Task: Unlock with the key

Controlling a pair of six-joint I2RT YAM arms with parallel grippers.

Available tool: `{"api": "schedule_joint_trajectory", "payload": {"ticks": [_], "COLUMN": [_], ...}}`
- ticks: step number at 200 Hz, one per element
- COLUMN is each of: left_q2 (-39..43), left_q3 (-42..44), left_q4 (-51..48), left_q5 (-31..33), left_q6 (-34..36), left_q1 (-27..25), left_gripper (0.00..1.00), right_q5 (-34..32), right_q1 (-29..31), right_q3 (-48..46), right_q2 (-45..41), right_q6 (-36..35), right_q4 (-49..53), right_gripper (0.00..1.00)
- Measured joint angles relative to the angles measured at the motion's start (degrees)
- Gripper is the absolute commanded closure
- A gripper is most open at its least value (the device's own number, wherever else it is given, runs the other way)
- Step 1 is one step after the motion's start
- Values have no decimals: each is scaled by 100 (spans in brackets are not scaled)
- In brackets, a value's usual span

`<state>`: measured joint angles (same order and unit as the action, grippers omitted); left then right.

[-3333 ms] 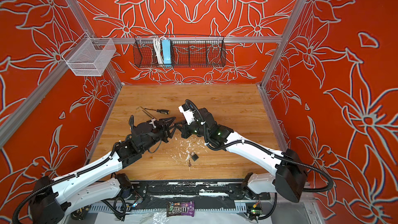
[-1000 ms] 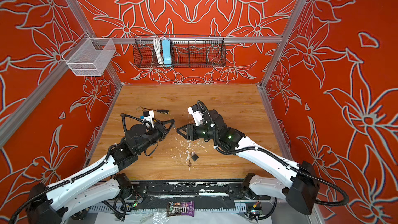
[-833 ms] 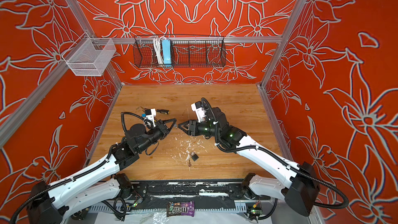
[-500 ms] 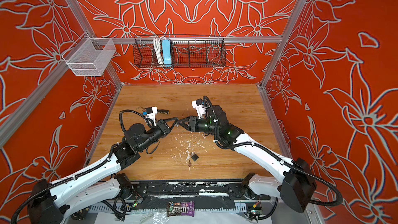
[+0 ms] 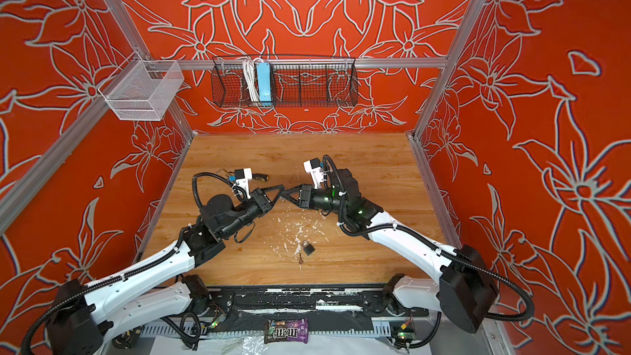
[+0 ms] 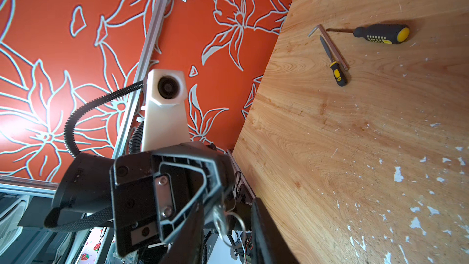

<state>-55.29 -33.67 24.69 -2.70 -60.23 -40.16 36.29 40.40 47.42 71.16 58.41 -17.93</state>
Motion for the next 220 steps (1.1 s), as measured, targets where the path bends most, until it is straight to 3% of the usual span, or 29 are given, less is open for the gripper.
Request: {"api": "schedule_joint_trajectory", "payload": {"ticks": [89,195,220], "left_q2": [-101,-352,-352], "left_q3": [-94,-190,-190], "left_q4": [129,251,256], "left_q5": [11,44,35], "left_q6": [0,24,44], "left_q1": [13,61,63], "left_gripper": [100,100,100], "right_q5": [273,361,352], "right_q1": [-35,-114,-131], "right_q3": [-120,-120,-120], "right_q2": [151,223,219], "right_q6": [295,492,492], "right_q4": [-597,-809,-800], "right_gripper": [76,100,100]}}
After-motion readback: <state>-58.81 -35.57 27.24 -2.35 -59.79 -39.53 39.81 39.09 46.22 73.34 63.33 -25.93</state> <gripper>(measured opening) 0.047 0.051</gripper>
